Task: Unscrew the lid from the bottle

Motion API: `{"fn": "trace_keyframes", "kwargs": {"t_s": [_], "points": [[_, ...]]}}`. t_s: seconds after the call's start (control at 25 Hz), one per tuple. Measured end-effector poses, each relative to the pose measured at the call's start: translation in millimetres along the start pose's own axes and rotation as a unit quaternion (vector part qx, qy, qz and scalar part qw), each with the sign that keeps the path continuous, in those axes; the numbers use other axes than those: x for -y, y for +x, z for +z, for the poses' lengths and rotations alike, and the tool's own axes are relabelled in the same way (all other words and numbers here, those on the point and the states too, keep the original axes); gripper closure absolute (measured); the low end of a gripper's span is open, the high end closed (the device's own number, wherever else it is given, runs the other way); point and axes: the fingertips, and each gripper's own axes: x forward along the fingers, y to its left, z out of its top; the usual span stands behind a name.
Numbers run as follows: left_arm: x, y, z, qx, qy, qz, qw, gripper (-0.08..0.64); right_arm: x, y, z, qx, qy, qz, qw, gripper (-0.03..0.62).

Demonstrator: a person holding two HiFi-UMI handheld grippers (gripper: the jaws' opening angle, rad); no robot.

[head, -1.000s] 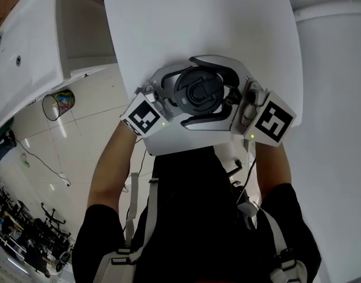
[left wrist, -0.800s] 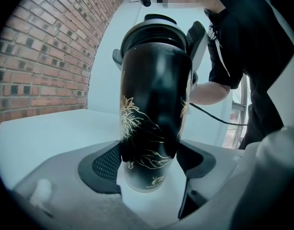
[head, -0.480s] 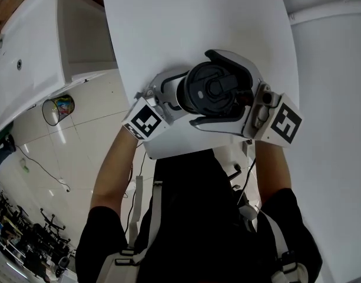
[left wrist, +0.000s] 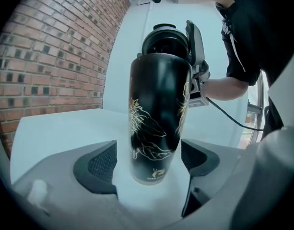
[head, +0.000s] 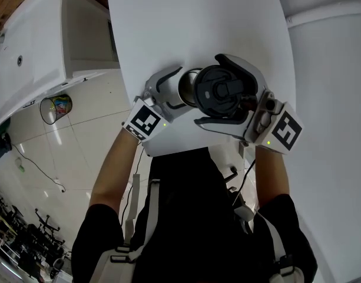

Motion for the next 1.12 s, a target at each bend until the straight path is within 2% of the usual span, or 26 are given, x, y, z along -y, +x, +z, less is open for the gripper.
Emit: {"fn": "trace_keyframes", "kwargs": {"t_s": [0.16, 0.32, 0.52, 0.68, 0.84, 0.96, 1.12], "points": [[-3.4, -18.3, -2.0, 0.006, -0.014, 0.029, 0.9995, 0.130, -5.9, -6.0, 2.7, -0.004, -0.017, -0.008, 1.000, 0.115], [7.6, -40.6, -1.7, -0.001, -0.014, 0.054, 0.9985, 0.132, -26.0, -9.3, 11.7, 0.007, -0.013, -0.012, 1.000, 0.115], [23.7, -78.5, 18.3, 0.009, -0.023, 0.105, 0.9941, 0.137, -70.9, -7.5, 34.8, 0.011, -0.028, 0.014, 0.999, 0.117], [36.3, -114.8, 49.8, 0.049, -0.050, 0.132, 0.9888, 0.141, -87.3, -3.8, 50.1, 0.038, -0.016, 0.020, 0.999, 0.115], [40.9, -150.1, 84.3, 0.115, -0.089, 0.161, 0.9761, 0.143, -106.0, -0.5, 62.5, 0.051, 0.002, 0.020, 0.998, 0.115], [45.5, -186.2, 105.6, 0.146, -0.083, 0.180, 0.9692, 0.144, -130.1, 2.9, 68.5, 0.056, -0.001, 0.015, 0.998, 0.117], [58.5, -241.7, 131.3, 0.178, -0.054, 0.195, 0.9630, 0.147, -159.1, 9.7, 77.4, 0.076, 0.009, 0.005, 0.997, 0.117]]}}
